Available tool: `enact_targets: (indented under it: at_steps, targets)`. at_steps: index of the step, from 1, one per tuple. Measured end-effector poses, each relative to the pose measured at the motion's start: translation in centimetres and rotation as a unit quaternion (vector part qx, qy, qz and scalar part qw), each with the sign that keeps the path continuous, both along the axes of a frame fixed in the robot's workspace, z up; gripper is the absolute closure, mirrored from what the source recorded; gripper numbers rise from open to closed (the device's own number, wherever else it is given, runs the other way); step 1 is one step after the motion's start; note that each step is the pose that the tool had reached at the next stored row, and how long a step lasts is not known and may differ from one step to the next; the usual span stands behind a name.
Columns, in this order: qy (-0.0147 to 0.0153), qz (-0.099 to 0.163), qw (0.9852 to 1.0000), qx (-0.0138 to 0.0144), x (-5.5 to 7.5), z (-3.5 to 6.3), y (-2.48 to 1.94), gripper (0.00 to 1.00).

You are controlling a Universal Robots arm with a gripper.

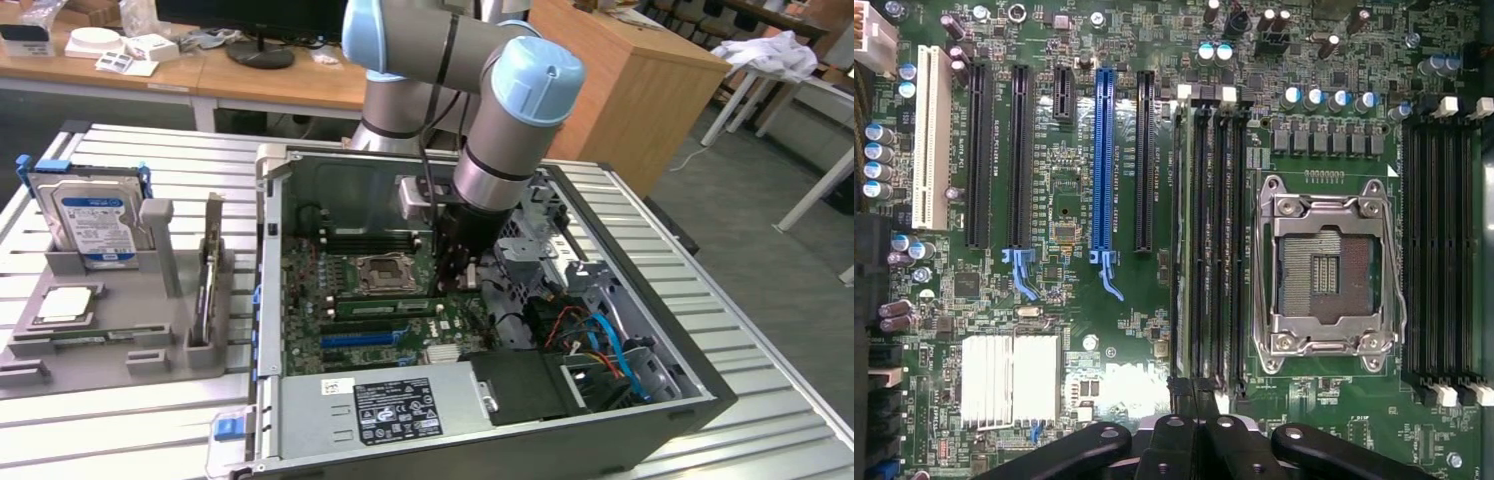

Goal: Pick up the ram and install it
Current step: 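Press down the ram until it locks into place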

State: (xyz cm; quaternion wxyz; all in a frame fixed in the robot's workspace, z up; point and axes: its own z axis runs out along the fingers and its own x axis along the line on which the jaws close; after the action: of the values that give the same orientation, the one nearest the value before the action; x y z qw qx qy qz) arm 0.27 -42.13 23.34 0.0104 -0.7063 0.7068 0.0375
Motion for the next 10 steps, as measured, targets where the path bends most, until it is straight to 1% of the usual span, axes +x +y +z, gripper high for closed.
enact_targets:
  at_steps: [10]
  targets:
    - [0.0000, 0.000, 1.0000, 0.0000, 0.00, -0.18, 0.00, 0.89]
